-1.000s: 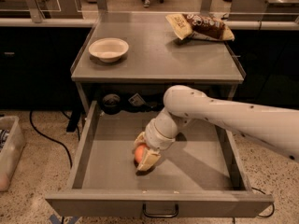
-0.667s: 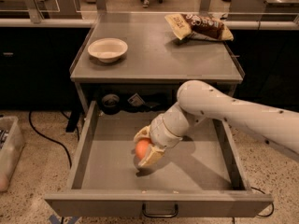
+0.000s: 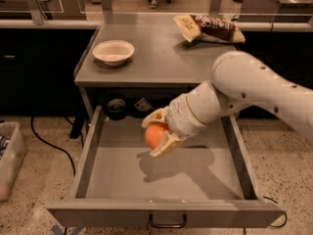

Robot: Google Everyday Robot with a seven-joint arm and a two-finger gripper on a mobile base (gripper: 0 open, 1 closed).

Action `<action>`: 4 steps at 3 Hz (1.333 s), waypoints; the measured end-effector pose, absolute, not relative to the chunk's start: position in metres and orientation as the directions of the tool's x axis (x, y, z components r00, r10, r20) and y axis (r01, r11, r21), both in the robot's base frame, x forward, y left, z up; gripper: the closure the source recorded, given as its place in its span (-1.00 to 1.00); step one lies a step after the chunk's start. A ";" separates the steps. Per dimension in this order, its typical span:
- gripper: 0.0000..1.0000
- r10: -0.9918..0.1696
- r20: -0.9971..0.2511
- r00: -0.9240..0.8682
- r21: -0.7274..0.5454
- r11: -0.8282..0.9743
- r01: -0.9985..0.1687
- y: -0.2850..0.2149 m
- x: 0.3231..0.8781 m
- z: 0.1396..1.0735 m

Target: Pick orange from top drawer and place on counter

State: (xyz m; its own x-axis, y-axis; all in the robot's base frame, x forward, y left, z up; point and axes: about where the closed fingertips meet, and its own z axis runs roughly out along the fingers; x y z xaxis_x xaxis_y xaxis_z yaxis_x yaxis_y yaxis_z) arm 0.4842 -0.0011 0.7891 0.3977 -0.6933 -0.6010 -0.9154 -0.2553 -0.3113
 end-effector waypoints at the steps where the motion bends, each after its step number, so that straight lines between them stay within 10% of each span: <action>1: 1.00 -0.701 -0.564 0.437 -0.379 -0.250 -0.891 -0.010 0.491 0.851; 4: 1.00 -0.749 -0.481 0.457 -0.350 -0.313 -0.883 -0.034 0.593 0.930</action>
Offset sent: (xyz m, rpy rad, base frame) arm 0.0587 -0.0338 0.2091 -0.0100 -0.1931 -0.0296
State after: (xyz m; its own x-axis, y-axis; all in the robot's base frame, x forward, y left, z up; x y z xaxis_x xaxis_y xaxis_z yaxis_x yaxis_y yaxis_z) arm 0.5935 -0.0342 0.9301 0.4567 -0.7487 -0.4806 -0.8826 -0.3135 -0.3503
